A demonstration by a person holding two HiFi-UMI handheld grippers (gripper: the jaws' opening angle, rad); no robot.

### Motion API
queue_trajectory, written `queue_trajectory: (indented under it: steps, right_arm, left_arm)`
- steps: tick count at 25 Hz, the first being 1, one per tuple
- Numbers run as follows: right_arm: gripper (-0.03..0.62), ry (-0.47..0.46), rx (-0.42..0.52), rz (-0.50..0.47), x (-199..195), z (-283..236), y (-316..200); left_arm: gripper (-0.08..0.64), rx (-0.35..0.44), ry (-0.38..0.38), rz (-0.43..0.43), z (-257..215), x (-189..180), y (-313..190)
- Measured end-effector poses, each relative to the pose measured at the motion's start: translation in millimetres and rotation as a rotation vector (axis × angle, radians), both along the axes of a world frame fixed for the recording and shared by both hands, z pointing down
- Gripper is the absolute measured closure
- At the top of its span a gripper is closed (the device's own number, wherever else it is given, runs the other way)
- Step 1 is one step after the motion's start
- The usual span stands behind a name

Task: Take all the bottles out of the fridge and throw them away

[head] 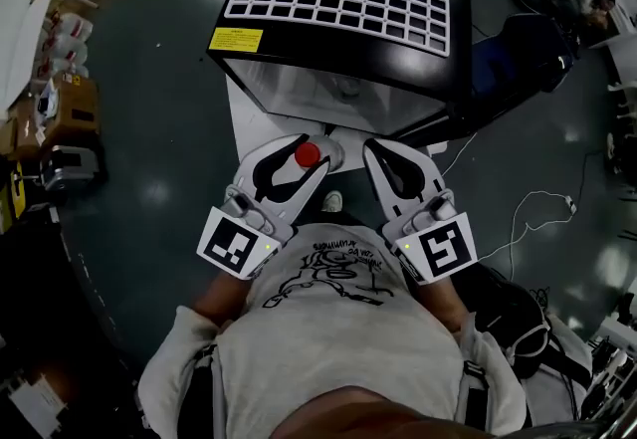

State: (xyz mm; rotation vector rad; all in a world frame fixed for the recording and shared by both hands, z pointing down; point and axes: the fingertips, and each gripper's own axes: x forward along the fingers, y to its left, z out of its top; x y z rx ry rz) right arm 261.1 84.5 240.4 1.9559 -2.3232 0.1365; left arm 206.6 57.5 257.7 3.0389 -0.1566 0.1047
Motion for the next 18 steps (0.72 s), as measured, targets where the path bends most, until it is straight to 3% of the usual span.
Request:
queue_trajectory:
  steps: [18]
  right_arm:
    - [0.583,-0.008,-0.002,-0.139,-94,4,-77]
  left_arm:
    - [0.402,-0.015,-0.022,-0.122,4,-93,-67]
